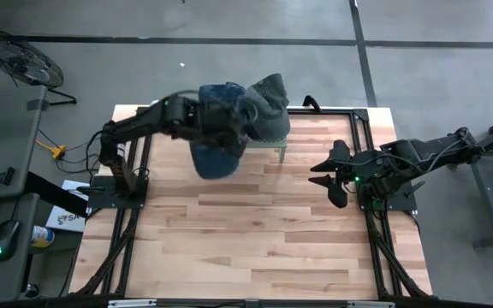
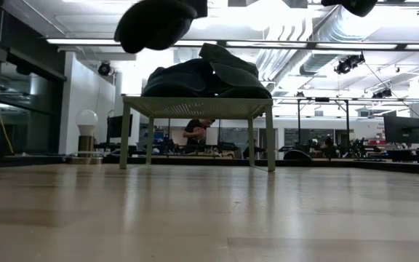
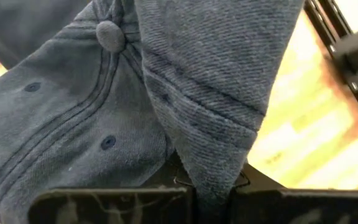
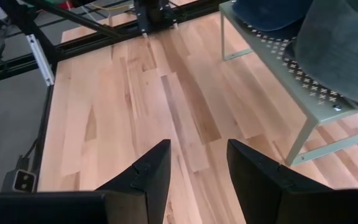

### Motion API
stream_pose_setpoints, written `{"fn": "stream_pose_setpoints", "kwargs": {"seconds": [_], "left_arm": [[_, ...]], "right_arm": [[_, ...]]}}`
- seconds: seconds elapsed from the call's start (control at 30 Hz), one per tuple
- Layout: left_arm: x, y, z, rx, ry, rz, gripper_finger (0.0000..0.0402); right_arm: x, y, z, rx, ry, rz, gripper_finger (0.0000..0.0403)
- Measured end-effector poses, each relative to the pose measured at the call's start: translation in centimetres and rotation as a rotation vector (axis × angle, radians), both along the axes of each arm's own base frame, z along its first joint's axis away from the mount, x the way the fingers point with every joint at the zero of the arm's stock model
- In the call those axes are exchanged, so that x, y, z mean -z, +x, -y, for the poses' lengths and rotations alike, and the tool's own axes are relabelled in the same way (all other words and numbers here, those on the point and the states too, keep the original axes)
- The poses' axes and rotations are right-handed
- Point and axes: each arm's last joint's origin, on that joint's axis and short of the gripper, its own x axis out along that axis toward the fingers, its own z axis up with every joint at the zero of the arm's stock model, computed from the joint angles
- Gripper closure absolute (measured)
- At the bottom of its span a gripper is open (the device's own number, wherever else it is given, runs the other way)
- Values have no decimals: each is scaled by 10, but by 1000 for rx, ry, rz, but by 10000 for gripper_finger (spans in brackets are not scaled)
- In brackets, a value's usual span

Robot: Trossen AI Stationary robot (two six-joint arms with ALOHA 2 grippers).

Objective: Pick & Place hat
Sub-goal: Stack the blue cap on the stacked blue cap on the shelf

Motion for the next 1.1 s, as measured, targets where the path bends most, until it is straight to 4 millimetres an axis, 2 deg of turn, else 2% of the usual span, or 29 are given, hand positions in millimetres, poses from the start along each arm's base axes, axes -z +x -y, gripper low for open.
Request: {"fn": "stream_pose_setpoints", "kwargs": {"seconds": [0.33,0.57,0.7,0.83,1.1], "left_arm": [[-1,-9,-53,-31,47,-50,394],[-1,-17,-82,-37,85,-92,394],[-3,-18,-98,20,95,-60,394],[-7,-15,-105,54,129,-10,394],[-9,-12,-106,84,129,25,394]], "right_arm": [[0,0,1,47,-21,9,254],[0,0,2,61,-26,12,254],[-1,0,2,68,-26,14,254],[-1,0,3,97,-24,20,254],[-1,0,3,129,-15,28,254]]}}
